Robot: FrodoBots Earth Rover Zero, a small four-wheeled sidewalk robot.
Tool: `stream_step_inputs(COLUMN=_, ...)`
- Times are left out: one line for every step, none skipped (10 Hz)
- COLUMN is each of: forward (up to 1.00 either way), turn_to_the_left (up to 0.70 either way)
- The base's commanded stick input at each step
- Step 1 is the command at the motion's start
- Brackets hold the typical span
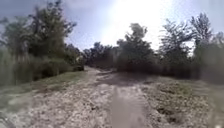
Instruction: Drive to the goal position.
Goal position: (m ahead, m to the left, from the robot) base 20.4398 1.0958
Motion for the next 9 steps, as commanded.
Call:
stream_step_inputs(forward=0.7, turn_to_the_left=0.0)
stream_step_inputs(forward=0.7, turn_to_the_left=0.0)
stream_step_inputs(forward=0.7, turn_to_the_left=0.0)
stream_step_inputs(forward=0.7, turn_to_the_left=0.0)
stream_step_inputs(forward=0.7, turn_to_the_left=0.0)
stream_step_inputs(forward=0.7, turn_to_the_left=0.0)
stream_step_inputs(forward=0.7, turn_to_the_left=0.0)
stream_step_inputs(forward=0.7, turn_to_the_left=0.0)
stream_step_inputs(forward=0.7, turn_to_the_left=0.0)
